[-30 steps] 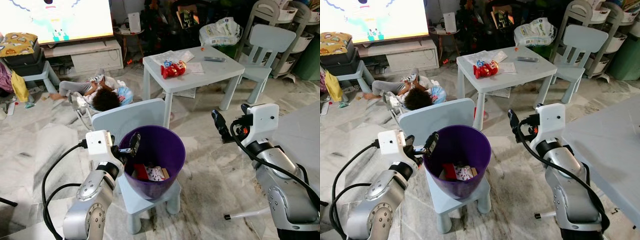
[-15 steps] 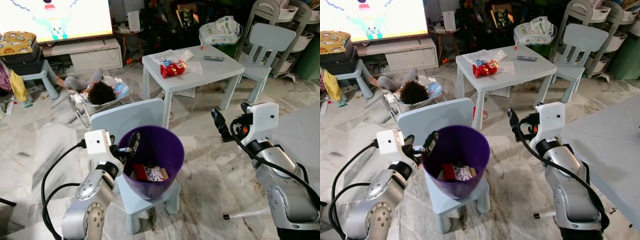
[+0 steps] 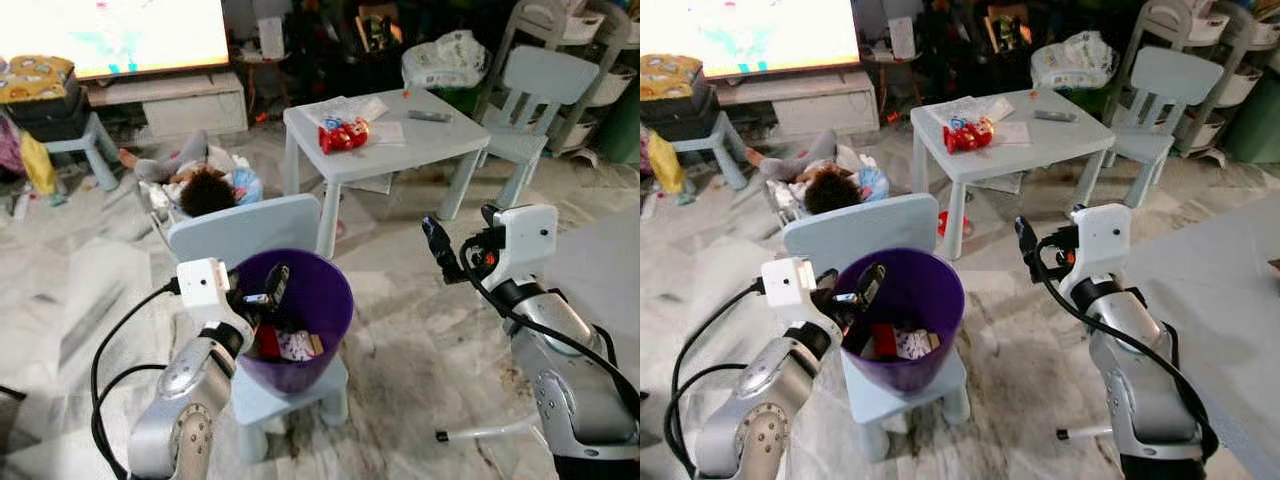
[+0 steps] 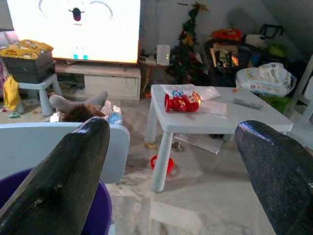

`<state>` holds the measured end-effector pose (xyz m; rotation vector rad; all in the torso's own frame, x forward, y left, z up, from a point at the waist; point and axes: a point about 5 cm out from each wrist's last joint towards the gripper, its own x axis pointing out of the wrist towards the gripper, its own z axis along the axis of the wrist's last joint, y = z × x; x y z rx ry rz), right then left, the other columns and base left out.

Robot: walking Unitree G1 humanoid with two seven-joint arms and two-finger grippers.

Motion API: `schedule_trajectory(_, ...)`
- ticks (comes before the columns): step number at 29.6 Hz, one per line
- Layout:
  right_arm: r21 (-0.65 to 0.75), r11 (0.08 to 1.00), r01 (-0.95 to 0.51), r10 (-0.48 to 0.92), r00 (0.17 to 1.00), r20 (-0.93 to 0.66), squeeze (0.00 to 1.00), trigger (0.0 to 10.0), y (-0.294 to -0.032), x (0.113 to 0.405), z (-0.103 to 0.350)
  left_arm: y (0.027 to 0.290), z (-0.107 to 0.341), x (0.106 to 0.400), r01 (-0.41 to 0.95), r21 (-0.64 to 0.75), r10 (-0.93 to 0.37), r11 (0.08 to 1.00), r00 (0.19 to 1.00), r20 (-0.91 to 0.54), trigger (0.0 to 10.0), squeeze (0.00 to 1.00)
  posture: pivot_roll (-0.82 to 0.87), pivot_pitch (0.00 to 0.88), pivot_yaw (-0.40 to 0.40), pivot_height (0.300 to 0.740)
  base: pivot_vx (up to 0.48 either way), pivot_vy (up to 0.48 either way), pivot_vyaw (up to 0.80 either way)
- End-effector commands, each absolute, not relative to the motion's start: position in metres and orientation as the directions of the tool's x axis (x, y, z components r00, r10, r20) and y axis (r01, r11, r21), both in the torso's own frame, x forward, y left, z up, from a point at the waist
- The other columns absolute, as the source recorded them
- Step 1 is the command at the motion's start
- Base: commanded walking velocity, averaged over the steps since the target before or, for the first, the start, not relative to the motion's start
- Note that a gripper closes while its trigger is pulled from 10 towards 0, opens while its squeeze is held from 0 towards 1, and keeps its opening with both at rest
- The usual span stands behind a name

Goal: Picking trash to rubbish bin

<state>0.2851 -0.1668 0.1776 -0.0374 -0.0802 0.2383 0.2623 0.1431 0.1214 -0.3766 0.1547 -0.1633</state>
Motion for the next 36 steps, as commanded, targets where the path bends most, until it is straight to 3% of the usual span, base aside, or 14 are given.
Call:
schedule_trajectory(1,-0.054,0.974,-0.218,0.222,0.972,0.075,0.00,10.0,-0.1732,0.2847,0.1794,0.1346,0.1229,0.2624,0.153,-0.385,-0.213,0.910,0.970,-0.117,10.0,0.00,0.00,0.033,-0.052,0.740,0.000,-0.296,0.00)
schedule_trajectory(9,-0.054,0.974,-0.219,0.223,0.972,0.074,0.00,10.0,-0.1730,0.2849,0.1791,0.1349,0.1228,0.2626,0.152,-0.385,-0.213,0.910,0.970,-0.119,10.0,0.00,0.00,0.031,-0.052,0.740,0.000,-0.273,0.00)
schedule_trajectory(18,-0.055,0.974,-0.220,0.224,0.972,0.074,0.00,10.0,-0.1730,0.2856,0.1794,0.1374,0.1270,0.2659,0.121,-0.441,-0.183,0.889,0.978,-0.100,10.0,0.00,0.00,0.031,-0.052,0.740,0.000,0.000,0.00)
schedule_trajectory(36,-0.054,0.973,-0.224,0.228,0.971,0.070,0.00,10.0,-0.1719,0.2867,0.1785,0.1422,0.1270,0.2697,0.095,-0.485,-0.169,0.870,0.979,-0.111,10.0,0.00,0.00,0.026,-0.053,0.740,0.000,0.000,-0.76)
